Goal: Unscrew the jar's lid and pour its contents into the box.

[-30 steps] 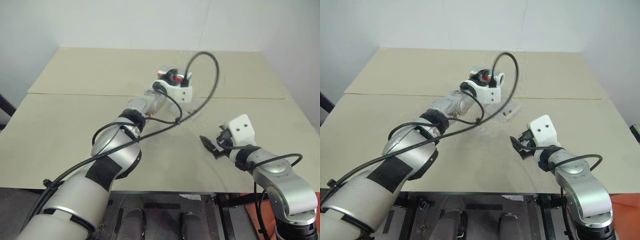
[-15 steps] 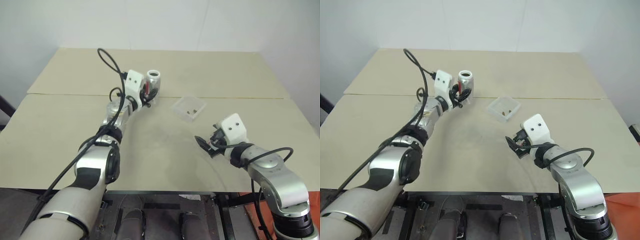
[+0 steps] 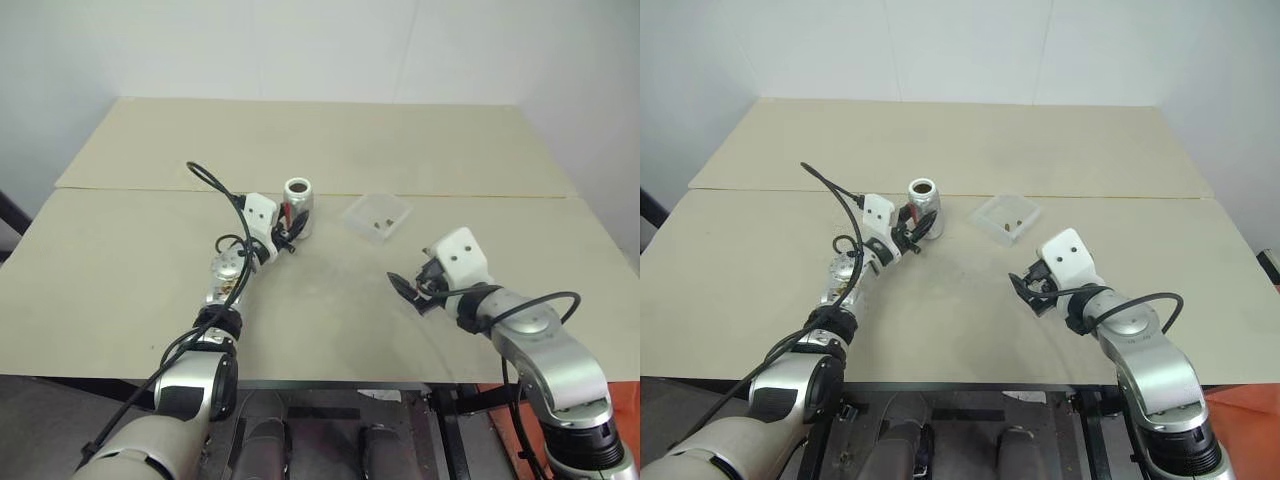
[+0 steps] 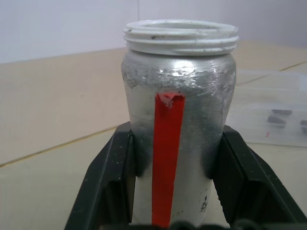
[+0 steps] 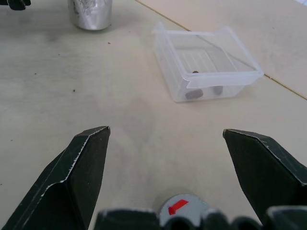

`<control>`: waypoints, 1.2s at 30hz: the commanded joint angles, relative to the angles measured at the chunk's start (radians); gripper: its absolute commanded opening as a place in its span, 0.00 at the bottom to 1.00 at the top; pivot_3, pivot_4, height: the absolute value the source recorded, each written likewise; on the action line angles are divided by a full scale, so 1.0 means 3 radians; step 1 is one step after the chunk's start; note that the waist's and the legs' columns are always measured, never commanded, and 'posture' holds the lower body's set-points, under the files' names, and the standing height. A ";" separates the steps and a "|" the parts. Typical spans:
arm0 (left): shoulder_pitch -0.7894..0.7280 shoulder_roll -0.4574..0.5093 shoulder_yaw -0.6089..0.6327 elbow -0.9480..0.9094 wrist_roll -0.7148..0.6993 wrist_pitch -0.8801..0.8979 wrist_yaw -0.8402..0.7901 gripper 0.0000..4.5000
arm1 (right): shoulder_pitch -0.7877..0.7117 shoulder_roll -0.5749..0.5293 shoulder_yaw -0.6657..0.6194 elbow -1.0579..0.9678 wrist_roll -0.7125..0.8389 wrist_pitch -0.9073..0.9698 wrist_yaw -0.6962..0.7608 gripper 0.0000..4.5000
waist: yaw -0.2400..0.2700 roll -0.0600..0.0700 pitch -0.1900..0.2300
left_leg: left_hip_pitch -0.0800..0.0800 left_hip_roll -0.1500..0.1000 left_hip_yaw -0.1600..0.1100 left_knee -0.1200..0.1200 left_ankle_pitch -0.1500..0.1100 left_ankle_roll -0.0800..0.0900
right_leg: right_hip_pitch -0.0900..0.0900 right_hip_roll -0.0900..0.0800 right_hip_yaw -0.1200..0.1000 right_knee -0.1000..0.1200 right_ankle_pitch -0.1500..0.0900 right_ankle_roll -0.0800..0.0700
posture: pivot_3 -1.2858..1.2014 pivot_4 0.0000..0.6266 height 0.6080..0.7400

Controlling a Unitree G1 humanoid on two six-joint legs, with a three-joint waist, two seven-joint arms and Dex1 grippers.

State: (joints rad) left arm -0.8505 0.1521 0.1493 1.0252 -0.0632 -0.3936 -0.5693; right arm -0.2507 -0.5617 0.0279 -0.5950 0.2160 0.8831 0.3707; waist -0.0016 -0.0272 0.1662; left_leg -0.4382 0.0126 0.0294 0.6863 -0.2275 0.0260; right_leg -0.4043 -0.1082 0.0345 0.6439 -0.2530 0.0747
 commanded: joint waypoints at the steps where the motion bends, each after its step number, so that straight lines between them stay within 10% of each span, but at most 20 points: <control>1: 0.0015 -0.0001 -0.0020 -0.0098 -0.0044 -0.0101 0.0029 0.58 | -0.0056 -0.0014 -0.0025 -0.0033 -0.0043 -0.0123 0.0012 1.00 | -0.0001 0.0000 0.0000 | 0.0000 0.0000 -0.0001 0.0000 0.0000 0.0000 | 0.0000 0.0000 0.0000 0.0000 0.0000 0.0000 | 0.52 0.24 1.00; 8: 0.0040 -0.0017 -0.0040 -0.0121 -0.0076 -0.0103 0.0060 0.99 | -0.0068 -0.0013 0.0015 0.0016 -0.0079 -0.0173 0.0021 1.00 | -0.0003 0.0000 0.0000 | 0.0000 0.0000 -0.0001 0.0000 0.0000 0.0000 | 0.0000 0.0000 0.0000 0.0000 0.0000 0.0000 | 0.52 0.24 1.00; 17: 0.0434 0.0036 -0.0143 -0.0874 -0.0192 0.0258 -0.0151 0.99 | -0.0058 -0.0025 0.0078 0.0045 -0.0124 -0.0232 0.0027 1.00 | -0.0014 0.0001 0.0000 | 0.0000 0.0001 -0.0004 0.0000 0.0000 0.0000 | 0.0000 0.0000 0.0000 0.0000 0.0000 0.0000 | 0.52 0.24 1.00; 28: 0.1962 0.0485 -0.0198 -0.3354 -0.0344 0.1233 -0.0084 0.99 | -0.0035 -0.0057 0.0167 0.0055 -0.0130 -0.0338 0.0184 1.00 | -0.0047 0.0005 -0.0004 | 0.0013 0.0006 -0.0018 -0.0003 0.0000 0.0000 | 0.0003 0.0000 0.0008 0.0006 0.0000 -0.0001 | 0.52 0.24 1.00; 36: 0.2742 0.1239 0.0040 -0.4753 -0.1524 0.1882 -0.0931 0.99 | 0.0460 -0.0613 -0.0631 0.0131 0.0435 -0.1232 0.1333 1.00 | -0.0004 0.0006 -0.0004 | 0.0021 0.0006 -0.0015 -0.0005 -0.0003 0.0005 | 0.0015 -0.0003 0.0009 -0.0009 -0.0001 -0.0001 | 0.52 0.24 1.00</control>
State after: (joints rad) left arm -0.0456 0.5047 0.1333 -0.3079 -0.4265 0.1300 -0.8080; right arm -0.1228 -0.7183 -0.0775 -0.5463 0.3011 0.5757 0.7026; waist -0.0027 -0.0254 0.1650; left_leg -0.4292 0.0148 0.0250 0.6847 -0.2285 0.0275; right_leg -0.3973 -0.1089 0.0372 0.6399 -0.2532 0.0742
